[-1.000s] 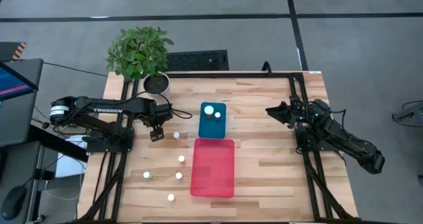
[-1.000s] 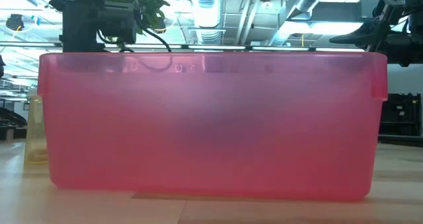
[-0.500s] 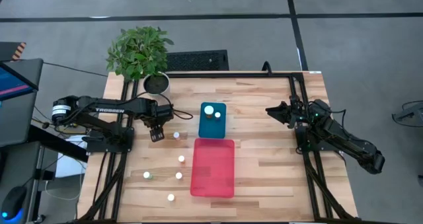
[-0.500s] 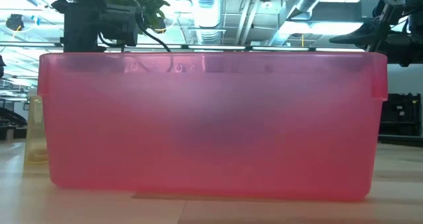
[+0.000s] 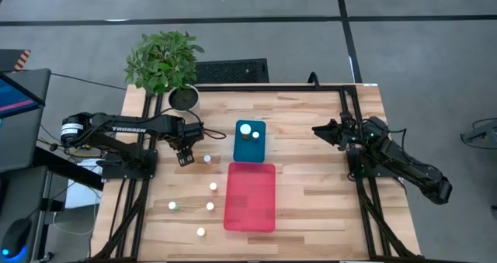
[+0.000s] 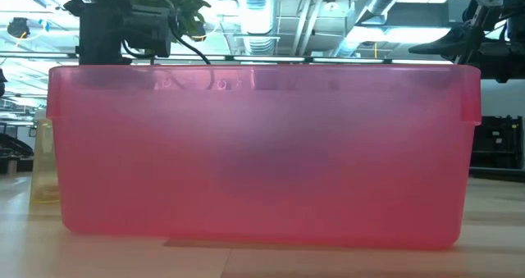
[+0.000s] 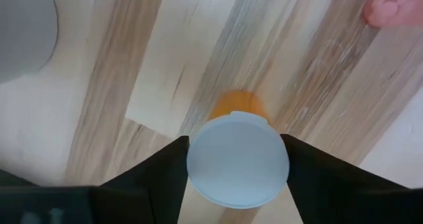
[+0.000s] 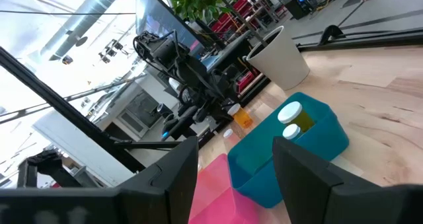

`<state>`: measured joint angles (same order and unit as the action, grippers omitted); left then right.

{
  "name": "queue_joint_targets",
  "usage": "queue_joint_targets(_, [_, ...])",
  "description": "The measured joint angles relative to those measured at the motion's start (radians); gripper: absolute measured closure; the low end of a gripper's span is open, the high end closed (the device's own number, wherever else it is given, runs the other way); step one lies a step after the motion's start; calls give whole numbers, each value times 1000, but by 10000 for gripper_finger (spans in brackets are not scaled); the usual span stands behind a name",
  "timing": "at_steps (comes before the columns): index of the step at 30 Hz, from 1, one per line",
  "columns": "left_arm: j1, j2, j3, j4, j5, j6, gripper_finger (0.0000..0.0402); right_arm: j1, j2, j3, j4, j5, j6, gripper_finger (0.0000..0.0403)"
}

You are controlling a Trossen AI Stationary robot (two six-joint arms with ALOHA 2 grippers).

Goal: Pick and place medicine bottles into bin by pill shape (circle, oval)
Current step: Put the large orange capsule bottle into the blue bin

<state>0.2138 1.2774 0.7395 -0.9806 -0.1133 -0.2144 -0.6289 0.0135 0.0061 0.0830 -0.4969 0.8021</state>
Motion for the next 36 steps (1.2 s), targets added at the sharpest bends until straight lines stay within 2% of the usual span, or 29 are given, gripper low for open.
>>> queue_joint_targets(4, [0,0,3,-2,-1,-26,207,0,0,0,0,0,0,198])
queue_joint_targets(7, [0,0,17,-2,0,-22,207,0,0,0,0,0,0,198])
queue_joint_targets(11, [0,0,42,-9,-30,-32,189,0,0,0,0,0,0,198])
queue_joint_targets(15, [0,0,81,-29,-10,-71,180,0,0,0,0,0,0,198])
queue_joint_targets(22, [-18,0,251,-65,20,-159,200,0,0,0,0,0,0,198])
queue_joint_targets(27, [-52,0,397,-64,-18,-224,185,0,0,0,0,0,0,198])
queue_joint_targets(31, [-79,2,468,-42,-36,-257,182,0,0,0,0,0,0,198])
queue_joint_targets(36, [-112,91,569,-26,-31,-260,189,0,0,0,0,0,1,198])
